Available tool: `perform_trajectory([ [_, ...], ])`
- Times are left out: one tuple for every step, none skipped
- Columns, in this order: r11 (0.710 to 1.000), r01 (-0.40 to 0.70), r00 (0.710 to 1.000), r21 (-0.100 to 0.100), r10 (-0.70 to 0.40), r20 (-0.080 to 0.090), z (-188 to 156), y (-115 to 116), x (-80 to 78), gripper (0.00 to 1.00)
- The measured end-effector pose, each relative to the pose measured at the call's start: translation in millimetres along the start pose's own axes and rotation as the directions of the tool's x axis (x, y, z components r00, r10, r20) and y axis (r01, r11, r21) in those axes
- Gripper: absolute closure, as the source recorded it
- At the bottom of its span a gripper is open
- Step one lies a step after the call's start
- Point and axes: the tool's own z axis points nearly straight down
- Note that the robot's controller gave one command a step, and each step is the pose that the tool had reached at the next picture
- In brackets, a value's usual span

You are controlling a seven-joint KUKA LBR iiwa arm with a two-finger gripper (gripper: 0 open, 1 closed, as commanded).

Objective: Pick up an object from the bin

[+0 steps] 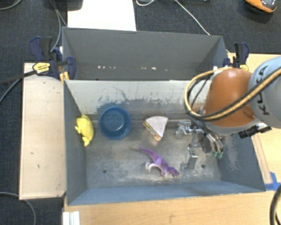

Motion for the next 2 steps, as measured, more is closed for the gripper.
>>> perform_trajectory([
  [1.0, 0.001, 1.0, 0.0, -0.001, 0.008, -4.5, 0.0, -1.8, 0.0],
  [1.0, -0.008, 1.0, 0.0, 0.008, 0.009, 44.5, 54.7, -10.3, 0.0],
])
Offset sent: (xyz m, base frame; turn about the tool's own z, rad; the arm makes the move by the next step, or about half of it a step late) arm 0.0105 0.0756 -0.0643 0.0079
